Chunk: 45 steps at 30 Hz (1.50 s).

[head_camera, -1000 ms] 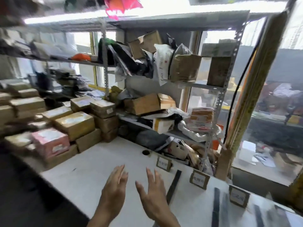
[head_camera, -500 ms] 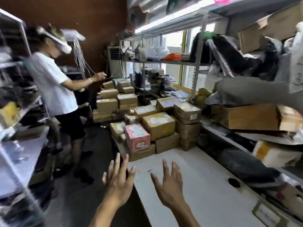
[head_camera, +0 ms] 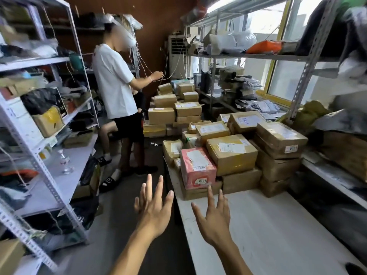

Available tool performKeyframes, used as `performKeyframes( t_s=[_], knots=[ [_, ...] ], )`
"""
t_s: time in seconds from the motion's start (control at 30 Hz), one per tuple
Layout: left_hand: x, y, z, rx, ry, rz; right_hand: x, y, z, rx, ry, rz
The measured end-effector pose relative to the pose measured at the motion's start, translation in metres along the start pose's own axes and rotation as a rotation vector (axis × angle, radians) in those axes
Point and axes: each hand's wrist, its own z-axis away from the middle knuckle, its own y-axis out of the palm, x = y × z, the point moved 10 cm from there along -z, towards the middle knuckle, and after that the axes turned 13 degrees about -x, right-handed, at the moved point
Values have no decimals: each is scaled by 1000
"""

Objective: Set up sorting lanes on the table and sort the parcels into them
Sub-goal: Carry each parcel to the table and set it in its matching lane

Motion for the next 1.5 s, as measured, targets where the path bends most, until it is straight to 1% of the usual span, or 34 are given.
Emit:
performKeyframes(
  t_s=[0.1, 0.2, 0.3, 0.37, 0.53, 0.8, 1.03, 1.17, 1.33, 1.5],
  knots=[
    [20, 10, -39, 0, -27, 30, 25, 23, -27, 1, -26, -3],
    [45, 27, -88, 41, -56, 108, 57, 49, -56, -6, -62, -25],
    [69, 42, -141, 121, -132, 281, 92, 76, -85, -16, -52, -46],
    [82, 46, -177, 133, -170, 377, 123, 92, -106, -11, -69, -73],
    [116, 54, -250, 150, -196, 420, 176, 127, -153, 0, -100, -25],
    [141, 86, -327, 220, -215, 486, 204, 171, -214, -7, -24, -25],
    [134, 133, -408, 298, -186, 498, 209, 201, -291, -64, 59, -86],
    [112, 167, -465, 369, -125, 507, 202, 210, -352, -138, 153, -137],
    [80, 203, -526, 497, -50, 467, 198, 207, -421, -215, 252, -198],
    [48, 234, -573, 553, 13, 523, 195, 196, -462, -323, 304, -287]
  ],
)
